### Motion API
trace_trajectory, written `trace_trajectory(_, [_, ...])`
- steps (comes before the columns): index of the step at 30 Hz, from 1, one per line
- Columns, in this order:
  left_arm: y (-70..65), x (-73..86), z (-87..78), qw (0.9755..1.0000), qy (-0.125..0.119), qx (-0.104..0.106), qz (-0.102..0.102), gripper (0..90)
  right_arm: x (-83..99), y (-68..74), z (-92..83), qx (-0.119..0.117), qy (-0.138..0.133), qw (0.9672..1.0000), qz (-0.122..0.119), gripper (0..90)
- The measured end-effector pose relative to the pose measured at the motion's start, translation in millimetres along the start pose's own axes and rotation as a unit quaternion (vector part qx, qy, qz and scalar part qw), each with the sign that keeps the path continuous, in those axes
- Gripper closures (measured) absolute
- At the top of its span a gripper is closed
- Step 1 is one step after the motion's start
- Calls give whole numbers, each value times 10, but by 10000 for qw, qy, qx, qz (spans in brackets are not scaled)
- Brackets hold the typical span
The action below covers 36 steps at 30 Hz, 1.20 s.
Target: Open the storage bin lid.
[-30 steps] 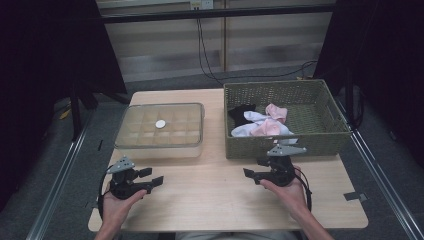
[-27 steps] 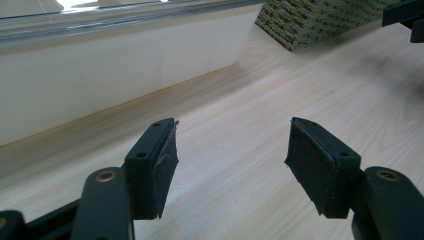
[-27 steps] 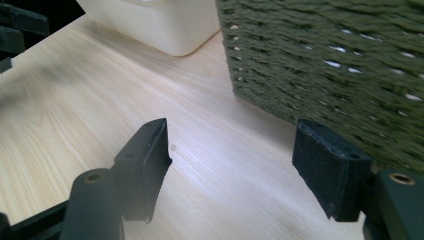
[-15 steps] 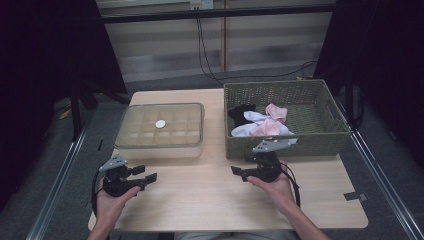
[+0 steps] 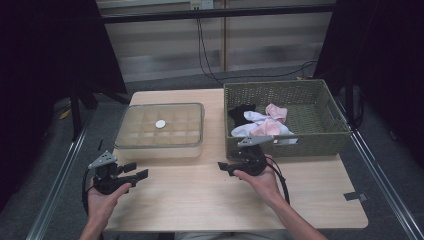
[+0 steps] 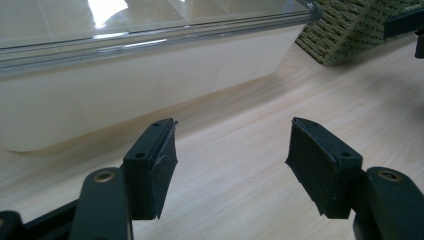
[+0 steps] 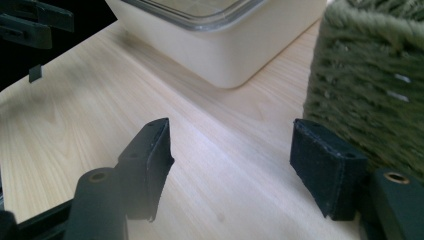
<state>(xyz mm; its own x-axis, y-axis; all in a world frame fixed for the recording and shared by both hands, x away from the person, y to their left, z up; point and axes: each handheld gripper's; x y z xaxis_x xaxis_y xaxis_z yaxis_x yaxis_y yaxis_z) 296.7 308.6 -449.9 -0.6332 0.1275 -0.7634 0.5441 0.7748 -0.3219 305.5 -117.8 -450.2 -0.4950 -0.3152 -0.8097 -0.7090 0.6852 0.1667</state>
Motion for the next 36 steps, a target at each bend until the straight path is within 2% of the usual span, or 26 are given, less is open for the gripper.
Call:
trace_trajectory(11, [120, -57, -28, 9999, -28, -100, -76, 354, -240, 38, 155, -122, -17, 9999, -116, 349])
trace_trajectory(19, [220, -98, -33, 9996, -35, -189, -201, 351, -408, -18, 282, -134, 0, 9999, -69, 355])
trace_trajectory(20, [236, -115, -35, 9995, 24, -222, -205, 357, -435, -31, 299, -131, 24, 9999, -75, 365])
trace_trajectory(24, [280, -184, -32, 9994, 57, -250, -210, 371, -508, -53, 359, -234, 63, 9997, -72, 377])
trace_trajectory(27, [292, -224, -39, 9996, 39, -208, -192, 340, -586, -30, 381, -202, 20, 9997, -119, 346])
trace_trajectory(28, [301, -239, -46, 9996, 79, -229, -119, 338, -615, -25, 387, -185, 15, 9998, -110, 349])
trace_trajectory(34, [363, -321, -57, 9993, 57, -351, -130, 354, -777, -65, 474, -70, 77, 9999, -104, 351])
trace_trajectory(36, [394, -360, -65, 9991, -24, -382, -167, 359, -840, -86, 511, -33, 93, 9999, -111, 351])
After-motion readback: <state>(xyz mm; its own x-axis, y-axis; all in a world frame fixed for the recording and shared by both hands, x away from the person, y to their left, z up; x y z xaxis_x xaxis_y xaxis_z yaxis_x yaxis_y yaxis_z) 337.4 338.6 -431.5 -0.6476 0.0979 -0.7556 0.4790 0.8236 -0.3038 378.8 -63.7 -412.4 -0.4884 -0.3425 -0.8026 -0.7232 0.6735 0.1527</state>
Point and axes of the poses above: each handheld gripper's, and its own axes: z roughly forward along the jaws, x roughly out of its underside, y roughly to its left, and after that the axes turned 6 degrees about -z, right-handed
